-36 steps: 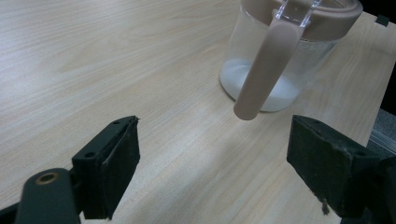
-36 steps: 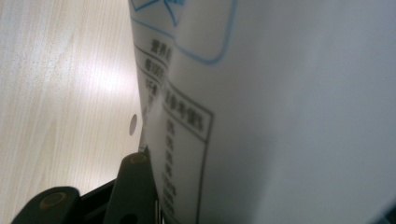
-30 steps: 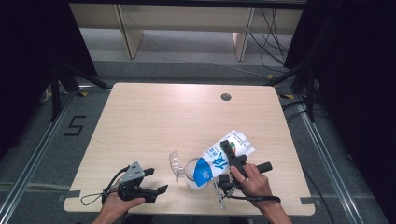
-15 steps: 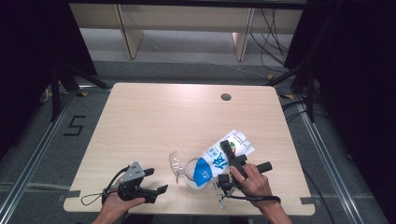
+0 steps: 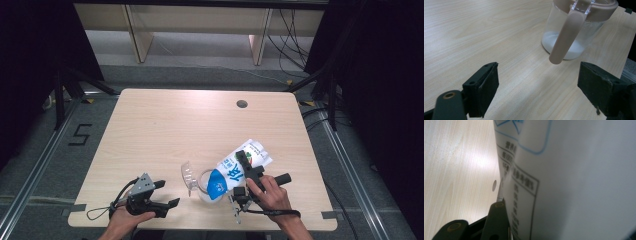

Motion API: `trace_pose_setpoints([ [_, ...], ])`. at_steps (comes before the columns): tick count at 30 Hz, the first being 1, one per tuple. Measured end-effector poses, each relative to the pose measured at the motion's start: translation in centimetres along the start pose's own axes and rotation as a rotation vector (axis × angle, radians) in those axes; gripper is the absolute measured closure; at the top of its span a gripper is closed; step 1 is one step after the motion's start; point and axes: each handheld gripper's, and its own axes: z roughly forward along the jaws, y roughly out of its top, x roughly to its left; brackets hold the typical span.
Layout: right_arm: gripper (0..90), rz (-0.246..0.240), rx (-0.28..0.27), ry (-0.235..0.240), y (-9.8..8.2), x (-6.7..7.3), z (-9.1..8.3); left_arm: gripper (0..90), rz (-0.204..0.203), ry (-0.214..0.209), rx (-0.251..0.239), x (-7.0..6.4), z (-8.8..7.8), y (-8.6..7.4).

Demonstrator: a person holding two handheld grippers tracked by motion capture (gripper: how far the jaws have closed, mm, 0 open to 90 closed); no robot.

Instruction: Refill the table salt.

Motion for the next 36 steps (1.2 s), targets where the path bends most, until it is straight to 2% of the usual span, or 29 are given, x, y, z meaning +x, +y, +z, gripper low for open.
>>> trace_pose_setpoints([
  [3,59.3,-0.009,-0.002,-0.003,-0.03,-0.09,0.02,16.7,-0.006,0.000,-0.002,-0.02,-0.01,-0.01],
  [4,59.3,-0.030,-0.009,-0.010,-0.03,-0.29,0.04,16.7,-0.002,0.000,-0.002,0.02,0.00,-0.01],
  [5,59.5,-0.019,-0.011,-0.014,-0.05,-0.24,0.07,16.6,-0.004,0.000,-0.002,0.01,0.00,-0.01],
  [6,59.6,-0.040,-0.022,-0.025,-0.09,-0.43,0.13,16.7,-0.003,0.000,-0.001,0.00,0.01,-0.01],
  [7,59.6,-0.048,-0.020,-0.012,-0.11,-0.46,0.11,16.7,0.000,0.001,0.000,-0.01,0.00,0.00],
  [9,59.8,-0.023,-0.002,-0.002,-0.13,-0.26,0.00,16.7,0.000,0.001,0.000,-0.01,0.00,0.00],
  [11,59.9,-0.038,-0.025,-0.021,-0.11,-0.39,0.13,16.7,-0.003,0.000,-0.002,0.00,0.00,-0.01],
  [13,60.1,-0.024,-0.021,-0.022,-0.07,-0.29,0.12,16.7,-0.003,-0.001,-0.003,0.00,0.00,-0.01],
  [15,60.3,-0.047,-0.021,-0.013,-0.10,-0.45,0.12,16.7,-0.002,-0.001,-0.002,0.00,0.00,-0.01],
  [19,60.5,0.018,0.008,-0.002,-0.05,0.00,-0.10,16.7,-0.001,-0.001,-0.002,0.01,0.00,0.00],
  [22,60.7,0.007,0.003,0.002,-0.04,-0.06,-0.06,16.7,0.000,0.001,0.000,-0.01,-0.01,0.01],
  [26,60.8,0.021,0.007,-0.001,-0.05,0.04,-0.11,16.7,-0.002,0.002,0.000,-0.02,-0.01,0.00],
  [27,60.9,0.000,-0.009,-0.015,-0.04,-0.18,0.00,16.7,0.001,0.002,0.000,0.00,-0.01,0.01],
  [29,60.9,0.013,0.004,-0.010,-0.04,-0.06,-0.10,16.7,0.000,0.001,0.000,-0.01,-0.01,0.00],
  [32,61.1,0.008,0.001,-0.013,-0.06,-0.13,-0.09,16.7,0.000,0.001,0.000,-0.01,0.00,0.00],
  [34,61.1,-0.010,-0.025,-0.026,-0.06,-0.30,0.07,16.7,0.000,0.001,-0.001,-0.01,0.00,0.00],
  [36,61.1,0.008,-0.001,-0.009,-0.07,-0.14,-0.06,16.7,0.000,0.002,0.000,-0.01,-0.01,0.00],
])
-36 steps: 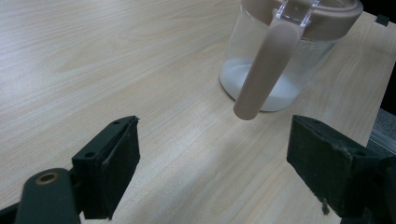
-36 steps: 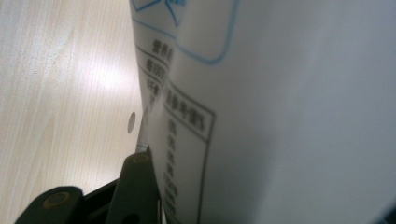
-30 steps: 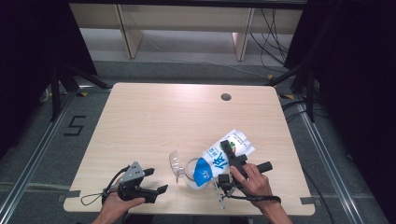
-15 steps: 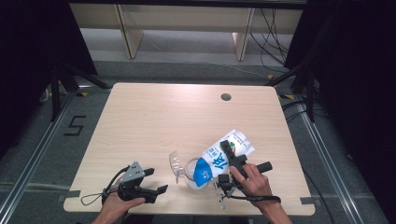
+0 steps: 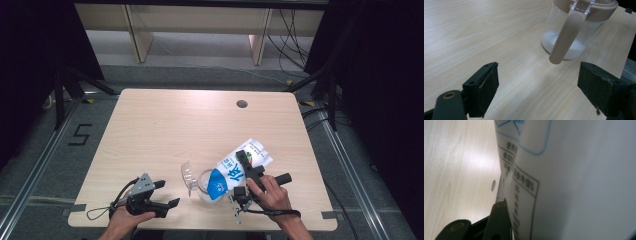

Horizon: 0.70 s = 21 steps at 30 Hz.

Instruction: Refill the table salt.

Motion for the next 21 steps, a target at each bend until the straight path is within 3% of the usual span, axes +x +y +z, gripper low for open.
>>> trace_pose_setpoints([
  [4,61.1,0.011,0.012,0.002,0.02,0.09,-0.10,16.7,0.000,-0.001,0.000,-0.01,0.01,0.00],
  [6,61.1,-0.053,-0.015,-0.012,0.12,-0.38,0.07,16.7,-0.001,-0.001,0.000,-0.01,0.01,0.00],
  [10,61.2,-0.015,0.006,-0.002,0.08,-0.15,-0.08,16.7,0.001,0.000,0.000,0.01,0.00,0.00],
  [21,61.4,0.012,0.011,-0.004,0.06,0.02,-0.13,16.7,-0.003,0.001,-0.005,-0.01,0.04,-0.03],
])
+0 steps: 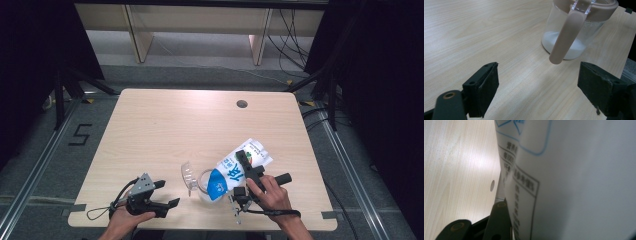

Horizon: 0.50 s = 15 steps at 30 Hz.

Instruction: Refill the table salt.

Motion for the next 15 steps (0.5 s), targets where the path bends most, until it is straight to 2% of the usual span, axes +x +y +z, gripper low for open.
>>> trace_pose_setpoints([
  [2,61.4,-0.046,-0.010,-0.003,0.04,-0.33,0.07,16.7,0.002,-0.002,0.006,0.00,-0.02,0.02],
  [3,61.4,-0.033,-0.006,-0.002,0.03,-0.22,0.04,16.7,0.001,0.000,0.006,-0.01,-0.03,0.02],
  [4,61.4,-0.001,0.001,0.001,0.01,-0.01,0.00,16.7,0.000,-0.002,0.004,0.00,-0.02,0.01],
  [6,61.4,-0.005,0.002,0.002,0.02,-0.04,-0.01,16.7,0.001,0.001,0.006,0.01,-0.04,0.02],
  [7,61.4,-0.027,-0.002,-0.003,0.05,-0.23,0.02,16.7,0.002,-0.001,0.006,0.02,-0.03,0.02],
  [9,61.4,-0.017,0.002,-0.001,0.03,-0.11,-0.01,16.7,-0.003,0.000,0.000,-0.02,0.01,-0.01],
  [13,61.4,-0.027,0.002,0.002,0.06,-0.20,-0.03,16.7,-0.001,-0.003,-0.006,0.02,0.04,-0.02],
  [14,61.4,-0.001,0.008,0.004,0.03,-0.03,-0.08,16.6,-0.001,-0.003,0.000,0.02,0.00,0.00],
  [15,61.4,-0.019,-0.001,-0.003,0.05,-0.17,-0.01,16.7,-0.002,-0.003,-0.005,0.00,0.03,-0.02],
])
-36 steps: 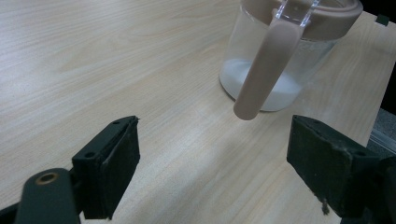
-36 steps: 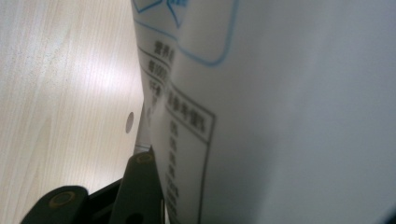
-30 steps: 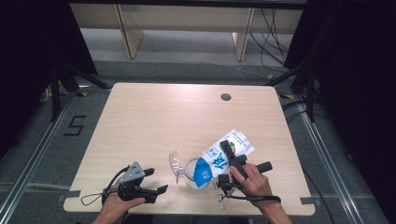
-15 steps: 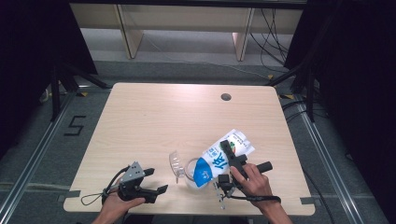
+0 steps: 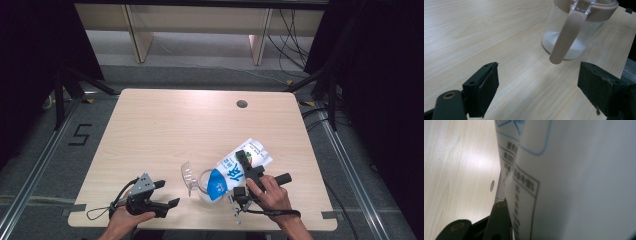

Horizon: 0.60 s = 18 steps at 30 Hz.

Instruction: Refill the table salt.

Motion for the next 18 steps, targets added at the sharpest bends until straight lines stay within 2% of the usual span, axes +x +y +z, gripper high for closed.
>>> trace_pose_setpoints([
  [3,61.4,0.002,0.003,0.005,-0.01,0.06,-0.02,16.7,0.003,0.001,0.006,0.00,-0.04,0.03],
  [4,61.4,-0.039,-0.009,-0.004,0.04,-0.27,0.05,16.7,0.002,0.000,0.002,0.01,-0.01,0.01],
  [5,61.4,-0.056,-0.019,-0.008,0.06,-0.40,0.12,16.6,0.002,0.001,0.003,0.01,-0.02,0.01],
  [6,61.4,-0.044,-0.008,-0.004,0.05,-0.28,0.04,16.7,0.002,0.001,0.003,0.00,-0.02,0.01],
  [7,61.4,-0.058,-0.031,-0.021,0.07,-0.44,0.18,16.7,0.002,0.001,0.004,0.00,-0.03,0.02],
  [8,61.4,-0.022,-0.022,-0.013,0.02,-0.19,0.15,16.7,0.002,0.003,0.005,0.00,-0.03,0.02],
  [9,61.4,-0.081,-0.034,-0.025,0.11,-0.60,0.18,16.7,0.003,0.000,0.005,0.00,-0.02,0.02],
  [10,61.4,-0.083,-0.032,-0.025,0.11,-0.62,0.17,16.7,0.003,0.002,0.011,-0.01,-0.06,0.04],
  [11,61.4,-0.029,-0.023,-0.018,0.03,-0.24,0.13,16.7,0.004,0.001,0.010,0.00,-0.06,0.04],
  [12,61.4,-0.026,-0.029,-0.019,0.02,-0.21,0.18,16.7,0.003,0.003,0.011,-0.01,-0.07,0.04],
  [13,61.4,-0.051,-0.029,-0.020,0.06,-0.38,0.18,16.7,0.003,0.000,0.004,0.00,-0.02,0.02],
  [14,61.5,-0.023,-0.039,-0.026,0.01,-0.16,0.25,16.7,0.001,0.005,0.011,-0.02,-0.07,0.03],
  [16,61.5,-0.011,-0.033,-0.025,0.00,-0.01,0.21,16.7,0.001,0.002,0.011,-0.02,-0.06,0.03],
  [18,61.6,-0.029,-0.018,-0.008,0.08,-0.14,0.10,16.6,0.004,0.001,0.011,-0.01,-0.05,0.04],
])
